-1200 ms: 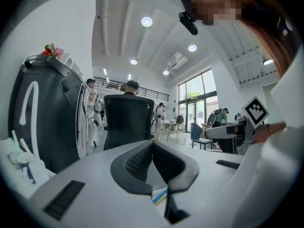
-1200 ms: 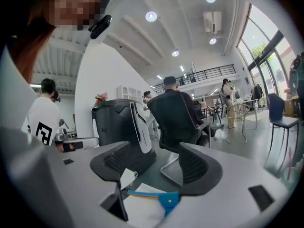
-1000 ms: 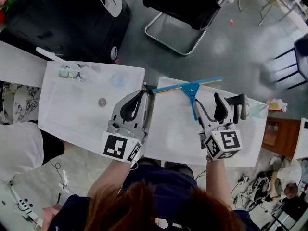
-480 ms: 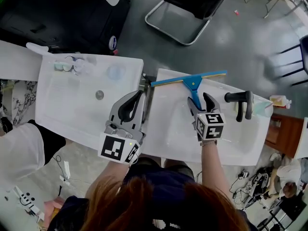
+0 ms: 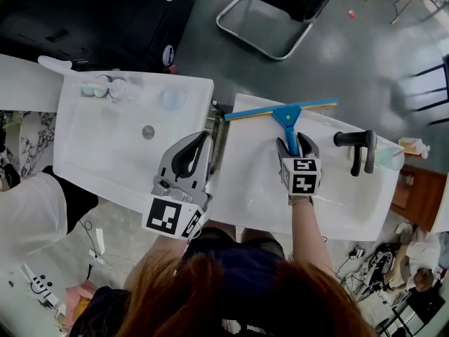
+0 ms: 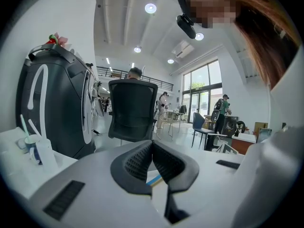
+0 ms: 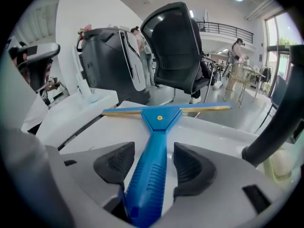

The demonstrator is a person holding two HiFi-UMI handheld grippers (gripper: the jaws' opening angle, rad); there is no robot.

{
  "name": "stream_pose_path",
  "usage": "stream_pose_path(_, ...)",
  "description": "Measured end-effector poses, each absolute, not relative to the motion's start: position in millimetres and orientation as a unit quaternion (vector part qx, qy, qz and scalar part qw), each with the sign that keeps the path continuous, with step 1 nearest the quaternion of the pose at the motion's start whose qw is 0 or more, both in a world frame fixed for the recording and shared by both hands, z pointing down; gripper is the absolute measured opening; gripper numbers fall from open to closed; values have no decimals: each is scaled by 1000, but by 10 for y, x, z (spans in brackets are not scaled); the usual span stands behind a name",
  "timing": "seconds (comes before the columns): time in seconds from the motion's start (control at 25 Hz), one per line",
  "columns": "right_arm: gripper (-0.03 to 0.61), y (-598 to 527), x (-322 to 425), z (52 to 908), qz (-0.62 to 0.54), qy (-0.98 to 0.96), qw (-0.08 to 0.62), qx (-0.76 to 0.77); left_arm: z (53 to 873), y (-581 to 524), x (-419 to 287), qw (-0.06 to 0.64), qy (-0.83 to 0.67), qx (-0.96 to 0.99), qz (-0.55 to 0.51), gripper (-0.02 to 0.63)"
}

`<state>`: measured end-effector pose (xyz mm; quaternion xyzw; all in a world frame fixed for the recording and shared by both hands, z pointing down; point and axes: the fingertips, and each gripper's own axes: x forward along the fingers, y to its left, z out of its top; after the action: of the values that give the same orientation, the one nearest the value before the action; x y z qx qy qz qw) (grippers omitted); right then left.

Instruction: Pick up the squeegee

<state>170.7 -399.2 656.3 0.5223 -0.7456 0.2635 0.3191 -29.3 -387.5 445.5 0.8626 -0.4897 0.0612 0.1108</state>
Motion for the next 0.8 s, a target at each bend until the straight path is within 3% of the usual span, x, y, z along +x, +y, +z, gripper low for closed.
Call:
stream_pose_path(0.24, 158, -3992, 1741, 6552, 252, -735, 325, 540, 4444, -3878, -368, 109, -494, 860, 64, 20)
stream_pose_path(0.8, 156, -4034, 1855, 5939, 221, -746, 228, 586, 4253, -3870, -460, 92, -503, 857, 58, 20)
